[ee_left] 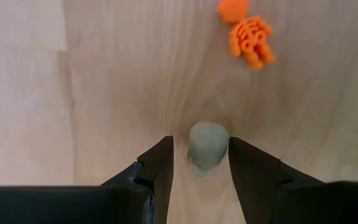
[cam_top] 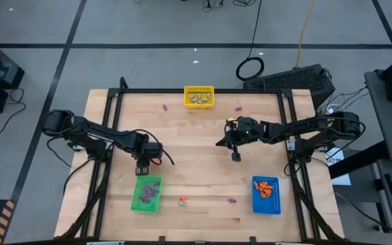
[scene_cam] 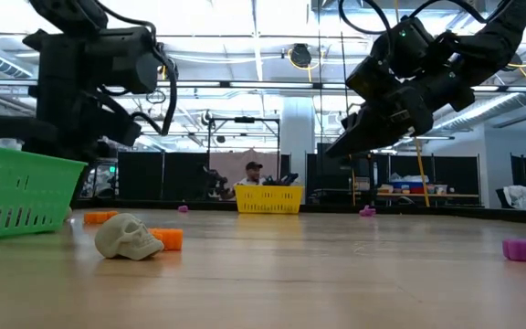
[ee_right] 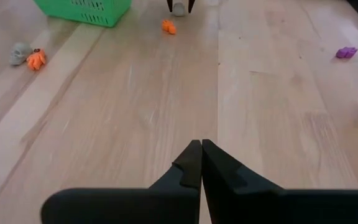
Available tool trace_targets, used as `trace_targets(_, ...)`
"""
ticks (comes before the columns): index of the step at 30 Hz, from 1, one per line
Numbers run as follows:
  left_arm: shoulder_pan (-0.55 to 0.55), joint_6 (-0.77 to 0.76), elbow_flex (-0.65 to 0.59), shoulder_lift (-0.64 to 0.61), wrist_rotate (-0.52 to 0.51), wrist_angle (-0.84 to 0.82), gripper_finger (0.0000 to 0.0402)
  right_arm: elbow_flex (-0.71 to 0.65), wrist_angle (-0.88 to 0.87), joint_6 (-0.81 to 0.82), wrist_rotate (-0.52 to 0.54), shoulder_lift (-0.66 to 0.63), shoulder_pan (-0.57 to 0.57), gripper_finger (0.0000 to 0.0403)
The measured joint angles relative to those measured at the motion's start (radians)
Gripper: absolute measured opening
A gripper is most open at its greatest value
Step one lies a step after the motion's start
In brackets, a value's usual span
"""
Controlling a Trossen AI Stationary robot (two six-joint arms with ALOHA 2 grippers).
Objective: Sort Halloween decoration
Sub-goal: Put the gray skull toy into the yellow bin
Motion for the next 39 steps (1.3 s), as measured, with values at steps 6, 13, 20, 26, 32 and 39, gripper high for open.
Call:
trace_targets(6,-0.002,-0.011,-0.026,0.013,0.003,0.047,0.0146,0.000,-0.003,0.002,0.000,0.000,0.000,0.0000)
trace_targets(13,-0.002,-0.042,-0.027,0.015,0.006,0.058,0.0105,0.000,-0.004,0.003,0.000,0.000,0.000,0.0000)
trace_targets(20,0.001,-0.045,-0.003,0.005,0.002,0.052,0.0044,0.000,-0.004,0.003,0.000,0.000,0.000,0.0000)
trace_targets(26,0.075,0.011,0.107,-0.004,-0.001,0.101,0.0044,0.000,-0.002,0.011,0.001,0.000,0.000,0.0000)
trace_targets(32,0.245,0.080,0.191,-0.004,-0.003,0.296,0.0044,0.000,0.003,0.011,0.003,0.000,0.000,0.0000)
trace_targets(39,0.465,0.197,0.337,0.086,-0.004,0.459,0.0044,0.000,0.003,0.011,0.004,0.000,0.000,0.0000)
